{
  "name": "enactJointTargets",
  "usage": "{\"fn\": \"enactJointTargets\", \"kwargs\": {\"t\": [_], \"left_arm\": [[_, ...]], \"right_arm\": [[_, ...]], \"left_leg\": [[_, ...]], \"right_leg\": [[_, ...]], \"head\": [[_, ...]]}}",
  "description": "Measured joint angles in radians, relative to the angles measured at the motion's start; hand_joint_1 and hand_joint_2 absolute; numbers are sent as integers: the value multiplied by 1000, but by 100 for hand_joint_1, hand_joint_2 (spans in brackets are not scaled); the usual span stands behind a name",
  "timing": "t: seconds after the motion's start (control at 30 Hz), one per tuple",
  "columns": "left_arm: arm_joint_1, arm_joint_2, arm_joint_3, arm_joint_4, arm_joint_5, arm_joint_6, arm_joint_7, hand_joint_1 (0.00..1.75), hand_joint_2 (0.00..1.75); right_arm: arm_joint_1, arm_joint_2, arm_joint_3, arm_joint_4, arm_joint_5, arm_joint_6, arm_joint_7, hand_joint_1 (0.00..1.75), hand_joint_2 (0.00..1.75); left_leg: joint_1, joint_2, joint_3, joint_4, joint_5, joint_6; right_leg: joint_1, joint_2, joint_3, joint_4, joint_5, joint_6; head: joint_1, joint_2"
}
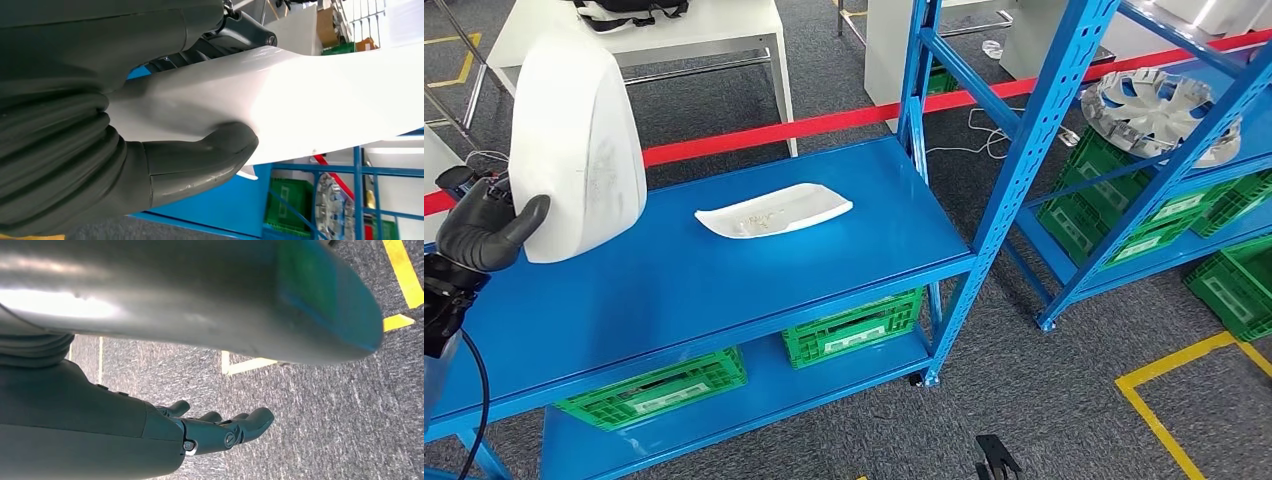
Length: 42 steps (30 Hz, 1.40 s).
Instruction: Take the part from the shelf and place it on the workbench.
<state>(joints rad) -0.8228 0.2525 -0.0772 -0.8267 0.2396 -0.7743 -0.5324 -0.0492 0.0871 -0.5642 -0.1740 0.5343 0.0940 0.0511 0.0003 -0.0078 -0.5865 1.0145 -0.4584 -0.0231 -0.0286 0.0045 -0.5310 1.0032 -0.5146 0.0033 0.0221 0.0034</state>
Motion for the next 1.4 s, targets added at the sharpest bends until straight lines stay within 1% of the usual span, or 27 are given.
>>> {"fn": "enactJointTargets", "kwargs": {"t": [0.13,0.23,0.3,0.37,0.4,0.43,0.47,0.5,0.57,0.6,0.67,0.73,0.77,0.8,0.87,0.9,0.93,0.97,1.0,1.07,1.1,1.13,1.23,1.27,1.3,1.37,1.4], "left_arm": [[6,-4,-1,-4,47,-2,37,175,175],[14,-8,-2,-13,54,-1,39,175,175],[19,-12,-3,-19,56,0,38,175,175],[26,-16,-3,-20,57,-1,38,175,175],[32,-18,-4,-20,57,-1,38,175,175],[36,-20,-5,-20,58,-1,38,175,175],[39,-21,-6,-20,60,-1,38,175,175],[41,-22,-6,-20,63,-1,38,175,175],[41,-24,-7,-19,70,-2,37,175,175],[42,-23,-8,-19,73,-2,35,175,175],[47,-20,-9,-17,81,-3,20,175,175],[65,-8,-9,-22,91,-5,-2,175,175],[78,1,-9,-28,97,-6,-11,175,175],[93,10,-7,-36,106,-6,-19,175,175],[127,27,0,-56,126,-7,-26,175,175],[147,34,5,-65,137,-9,-27,175,175],[167,41,11,-74,145,-10,-27,175,175],[185,48,16,-81,150,-11,-27,175,175],[201,54,20,-88,151,-12,-29,175,175],[222,65,27,-99,145,-12,-39,175,175],[231,69,30,-104,140,-12,-49,175,175],[238,72,33,-107,133,-12,-61,175,175],[256,75,42,-107,103,-13,-95,175,175],[260,75,43,-106,92,-13,-102,175,175],[263,74,43,-104,83,-14,-107,175,175],[268,73,43,-98,70,-15,-112,175,175],[270,73,43,-92,67,-16,-112,175,175]], "right_arm": [[0,2,-11,0,-3,0,0,0,0],[1,3,-18,0,-8,-2,0,0,0],[1,4,-22,0,-10,-3,-1,0,0],[2,4,-26,0,-10,-5,-2,0,0],[4,4,-28,0,-10,-5,-2,0,0],[6,4,-29,0,-10,-5,-2,0,0],[7,4,-30,0,-10,-6,-2,0,0],[8,4,-30,0,-10,-6,-2,0,0],[6,4,-31,0,-10,-8,-2,0,0],[7,4,-31,0,-10,-10,-1,0,0],[8,4,-32,0,-7,-11,1,0,0],[8,4,-32,0,-1,-11,0,0,0],[9,3,-32,0,4,-11,-2,0,0],[9,2,-32,0,8,-8,-6,0,0],[10,-1,-32,0,17,-3,-15,0,0],[10,-3,-32,0,21,0,-19,0,0],[10,-4,-32,0,24,1,-22,0,0],[10,-6,-32,0,26,1,-23,0,0],[9,-6,-32,0,28,1,-25,0,0],[8,-7,-32,0,32,2,-26,0,0],[7,-7,-32,0,33,3,-25,0,0],[6,-7,-32,0,35,2,-22,0,0],[7,-7,-32,0,39,-2,-4,0,0],[7,-6,-32,0,40,-2,2,0,0],[7,-6,-32,0,40,-3,7,0,0],[6,-5,-32,0,41,-3,14,0,0],[5,-5,-32,0,42,-3,17,0,0]], "left_leg": [[-5,0,-1,4,-3,9],[-2,3,2,-7,8,24],[2,7,4,-17,14,34],[0,8,-1,-15,15,36],[-1,8,-4,-12,15,36],[-2,8,-7,-8,15,36],[-2,8,-10,-3,14,35],[-1,7,-13,3,13,33],[-1,6,-21,14,11,25],[-2,5,-24,18,12,19],[-4,3,-29,18,19,3],[-3,3,-35,21,17,-11],[-2,3,-44,40,-3,-18],[0,3,-59,79,-36,-24],[4,3,-101,203,-119,-36],[6,3,-116,260,-146,-39],[7,3,-118,289,-156,-41],[7,4,-101,281,-146,-41],[7,4,-63,231,-122,-39],[5,4,36,80,-82,-31],[3,3,69,27,-71,-26],[-1,3,84,-3,-69,-21],[-2,3,70,-13,-53,1],[1,5,63,-14,-43,11],[3,7,54,-17,-32,20],[2,8,27,-15,-10,30],[1,8,13,-13,0,31]], "right_leg": [[-6,0,1,-2,1,10],[-8,0,-2,8,-8,20],[-5,0,-40,88,-58,19],[-1,0,-108,228,-119,17],[0,0,-135,280,-132,17],[1,0,-146,297,-123,15],[2,-1,-137,273,-96,12],[1,-1,-110,213,-57,10],[4,-1,-54,92,-8,3],[6,0,-40,59,1,-2],[10,2,-43,51,7,-14],[6,2,-50,43,16,-29],[4,2,-54,40,23,-37],[3,2,-60,37,30,-43],[4,2,-76,36,43,-49],[4,2,-84,37,49,-49],[4,1,-92,37,56,-49],[5,1,-100,37,62,-47],[5,1,-108,38,68,-45],[5,0,-120,38,81,-38],[6,0,-123,37,88,-33],[6,-1,-124,36,95,-27],[7,0,-129,30,108,-7],[8,0,-137,42,91,-3],[8,0,-150,72,58,0],[10,-1,-189,190,-40,2],[10,-1,-205,256,-75,3]], "head": [[0,0],[0,0],[5,0],[10,0],[10,0],[10,0],[10,0],[11,0],[11,0],[11,0],[10,0],[10,0],[6,0],[2,0],[-6,0],[-6,0],[-7,0],[-7,0],[-7,0],[-6,0],[-6,0],[-6,0],[-8,0],[-6,0],[-4,0],[0,0],[1,0]]}}
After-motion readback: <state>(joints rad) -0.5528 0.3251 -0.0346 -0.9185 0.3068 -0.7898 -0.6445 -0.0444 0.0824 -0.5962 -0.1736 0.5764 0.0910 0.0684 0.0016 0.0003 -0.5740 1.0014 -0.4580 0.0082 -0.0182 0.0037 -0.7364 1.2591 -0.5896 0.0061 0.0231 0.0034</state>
